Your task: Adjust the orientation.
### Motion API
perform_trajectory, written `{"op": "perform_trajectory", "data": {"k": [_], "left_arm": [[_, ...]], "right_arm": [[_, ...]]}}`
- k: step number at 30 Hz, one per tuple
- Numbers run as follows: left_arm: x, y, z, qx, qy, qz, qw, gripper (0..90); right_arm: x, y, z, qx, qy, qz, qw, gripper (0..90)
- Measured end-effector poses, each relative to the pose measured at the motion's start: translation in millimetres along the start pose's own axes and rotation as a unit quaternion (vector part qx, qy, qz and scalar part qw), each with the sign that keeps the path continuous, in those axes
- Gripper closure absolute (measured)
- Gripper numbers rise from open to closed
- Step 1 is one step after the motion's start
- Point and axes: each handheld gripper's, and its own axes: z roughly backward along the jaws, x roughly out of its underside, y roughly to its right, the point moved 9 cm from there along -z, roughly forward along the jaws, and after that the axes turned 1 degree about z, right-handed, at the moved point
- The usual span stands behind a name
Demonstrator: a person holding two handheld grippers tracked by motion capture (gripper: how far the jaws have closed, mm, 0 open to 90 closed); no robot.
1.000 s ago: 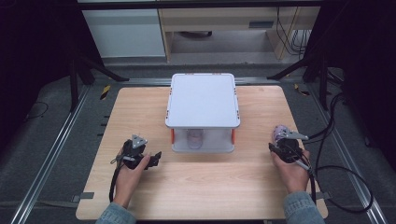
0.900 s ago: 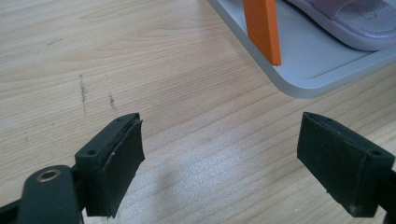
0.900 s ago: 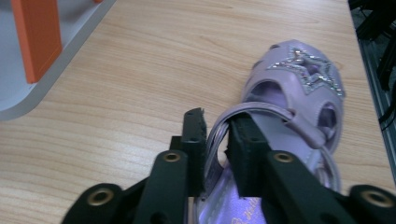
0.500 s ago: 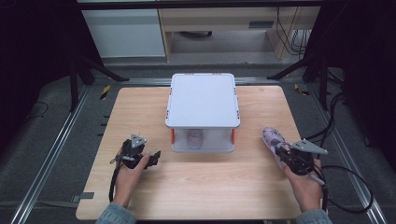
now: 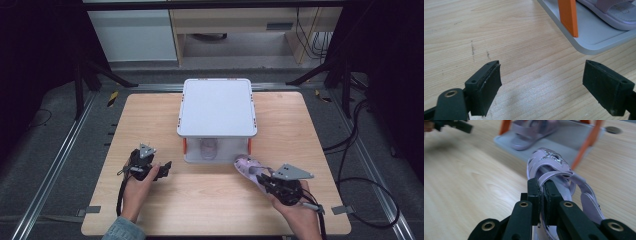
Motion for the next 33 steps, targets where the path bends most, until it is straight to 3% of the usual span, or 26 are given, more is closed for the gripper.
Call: {"op": "perform_trajectory", "data": {"k": [6, 16, 33], "left_arm": [[0.1, -0.1, -0.2, 0.0, 0.0, 0.0, 1.0, 14.1], [-0.1, -0.6, -0.3, 0.001, 0.0, 0.001, 1.0, 14.1], [0.4, 0.2, -0.5, 0.001, -0.001, -0.001, 1.0, 14.1]], "right_arm": [[-6.0, -27.7, -15.7, -0.032, -0.005, 0.016, 0.9994, 85.5], [-4.5, -57.2, -31.2, -0.066, -0.014, 0.036, 0.997, 85.4], [7.2, -73.0, -37.9, -0.094, -0.035, 0.046, 0.9938, 85.0]]}}
